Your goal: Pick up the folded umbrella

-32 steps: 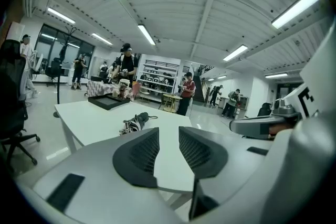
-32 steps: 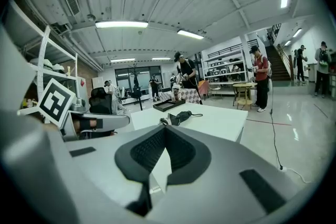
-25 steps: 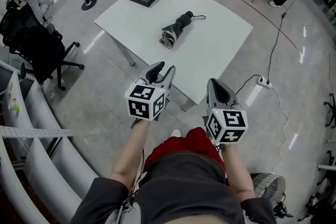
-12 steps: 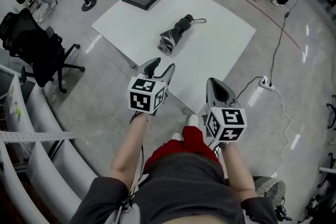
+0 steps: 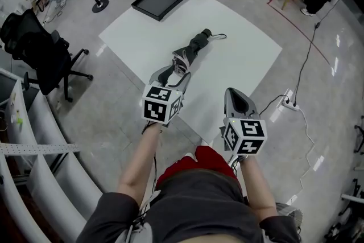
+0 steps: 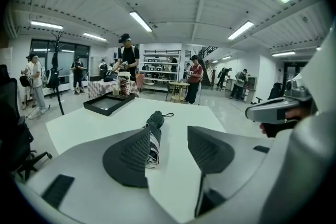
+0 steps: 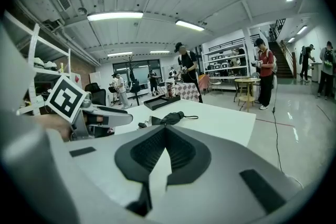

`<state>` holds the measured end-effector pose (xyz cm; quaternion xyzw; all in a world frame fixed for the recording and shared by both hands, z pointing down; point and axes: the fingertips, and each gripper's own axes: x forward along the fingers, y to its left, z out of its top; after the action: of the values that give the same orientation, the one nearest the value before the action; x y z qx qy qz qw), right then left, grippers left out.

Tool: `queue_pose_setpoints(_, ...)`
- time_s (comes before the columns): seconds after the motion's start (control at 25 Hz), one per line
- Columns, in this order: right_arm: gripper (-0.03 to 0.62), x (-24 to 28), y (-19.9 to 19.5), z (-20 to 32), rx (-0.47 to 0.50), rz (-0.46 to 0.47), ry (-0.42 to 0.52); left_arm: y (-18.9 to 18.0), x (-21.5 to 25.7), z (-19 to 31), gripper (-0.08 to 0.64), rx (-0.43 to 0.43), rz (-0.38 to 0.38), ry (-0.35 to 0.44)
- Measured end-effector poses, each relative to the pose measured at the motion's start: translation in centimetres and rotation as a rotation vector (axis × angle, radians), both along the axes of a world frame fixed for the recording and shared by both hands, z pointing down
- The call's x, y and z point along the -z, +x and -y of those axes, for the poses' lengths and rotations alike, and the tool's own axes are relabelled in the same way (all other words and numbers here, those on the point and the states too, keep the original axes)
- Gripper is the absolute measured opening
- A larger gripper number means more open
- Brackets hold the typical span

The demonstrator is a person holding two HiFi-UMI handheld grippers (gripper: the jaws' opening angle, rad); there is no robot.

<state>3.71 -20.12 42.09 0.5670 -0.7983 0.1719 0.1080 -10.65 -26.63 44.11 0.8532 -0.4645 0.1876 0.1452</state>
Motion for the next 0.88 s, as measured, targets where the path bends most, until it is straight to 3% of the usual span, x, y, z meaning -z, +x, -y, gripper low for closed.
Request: queue_pose_setpoints(0.88,0.018,-3.4,2.9,9.0,0.028,-0.001,-0.081,3.1,-4.2,10.0,0.247,-0.043,0.192,-0.069)
